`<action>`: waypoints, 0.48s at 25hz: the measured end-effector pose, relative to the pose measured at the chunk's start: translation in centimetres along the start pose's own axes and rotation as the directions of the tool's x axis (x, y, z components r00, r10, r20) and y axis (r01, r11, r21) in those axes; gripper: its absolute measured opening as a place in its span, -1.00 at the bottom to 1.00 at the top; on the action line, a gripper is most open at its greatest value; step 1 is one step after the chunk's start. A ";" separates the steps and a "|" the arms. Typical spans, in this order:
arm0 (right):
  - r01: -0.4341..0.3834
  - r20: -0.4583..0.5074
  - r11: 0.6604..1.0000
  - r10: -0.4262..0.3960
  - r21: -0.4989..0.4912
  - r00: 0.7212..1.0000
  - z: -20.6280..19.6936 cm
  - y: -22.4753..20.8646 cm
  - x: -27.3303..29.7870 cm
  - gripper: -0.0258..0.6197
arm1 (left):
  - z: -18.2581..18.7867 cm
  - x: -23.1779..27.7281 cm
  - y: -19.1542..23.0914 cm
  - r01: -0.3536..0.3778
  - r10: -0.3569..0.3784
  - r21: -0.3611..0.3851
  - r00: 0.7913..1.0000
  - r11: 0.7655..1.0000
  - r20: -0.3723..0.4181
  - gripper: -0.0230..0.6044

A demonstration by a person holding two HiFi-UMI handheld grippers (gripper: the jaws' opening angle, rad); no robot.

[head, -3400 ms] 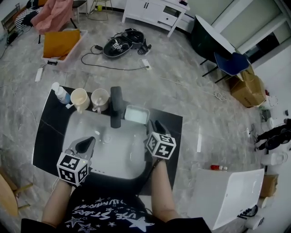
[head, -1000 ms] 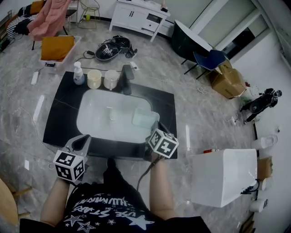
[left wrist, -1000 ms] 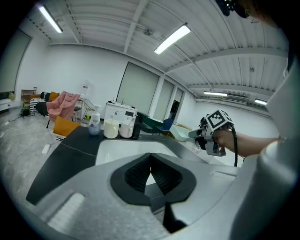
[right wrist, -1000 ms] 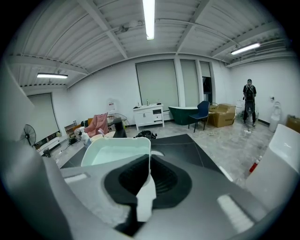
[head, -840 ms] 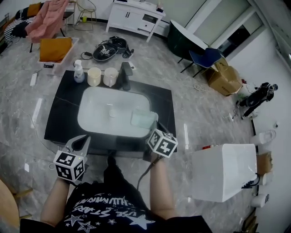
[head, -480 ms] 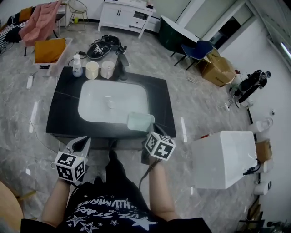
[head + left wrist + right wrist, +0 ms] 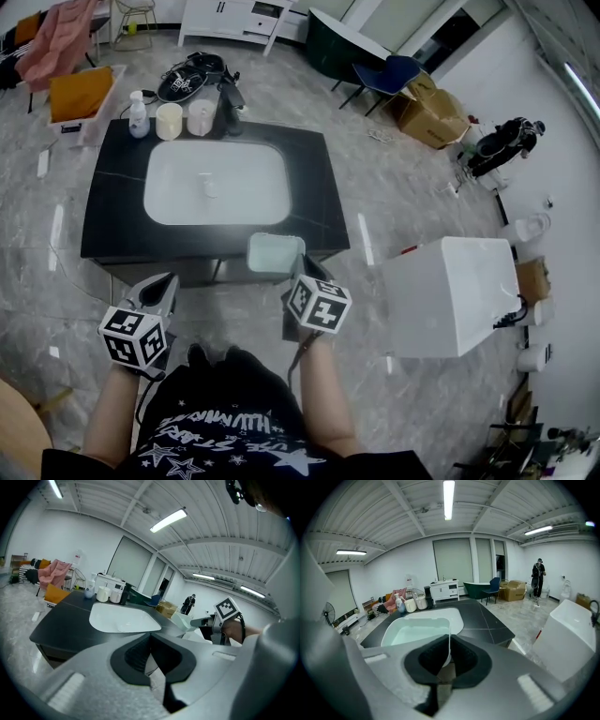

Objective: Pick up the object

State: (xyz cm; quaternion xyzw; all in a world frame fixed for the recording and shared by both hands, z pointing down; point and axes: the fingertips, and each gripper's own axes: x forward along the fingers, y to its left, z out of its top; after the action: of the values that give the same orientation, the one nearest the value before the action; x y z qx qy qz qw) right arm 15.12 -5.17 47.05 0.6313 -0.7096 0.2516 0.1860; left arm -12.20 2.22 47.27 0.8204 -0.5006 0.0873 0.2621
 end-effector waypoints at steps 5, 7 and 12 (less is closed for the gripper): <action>-0.002 -0.023 1.000 0.003 0.015 1.000 -2.3 -0.9 -1.3 -0.89 | -1.6 0.2 -1.8 0.014 -0.013 0.035 0.999 0.999 -0.030 -0.90; -0.007 -0.029 1.000 0.007 0.014 1.000 -3.0 -1.6 -2.1 -0.89 | -1.8 0.2 -3.1 0.026 -0.025 0.038 0.999 0.999 -0.033 -0.90; -0.025 -0.041 1.000 0.026 0.018 0.999 -5.0 -3.6 -4.7 -0.89 | -1.9 -0.1 -6.7 0.025 -0.024 0.053 0.999 0.998 -0.024 -0.90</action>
State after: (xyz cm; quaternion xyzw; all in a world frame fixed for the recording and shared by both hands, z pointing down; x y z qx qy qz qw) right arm 19.07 1.29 48.73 0.6184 -0.7114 0.2731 0.1921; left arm -6.26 5.72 46.52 0.8321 -0.4849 0.1071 0.2471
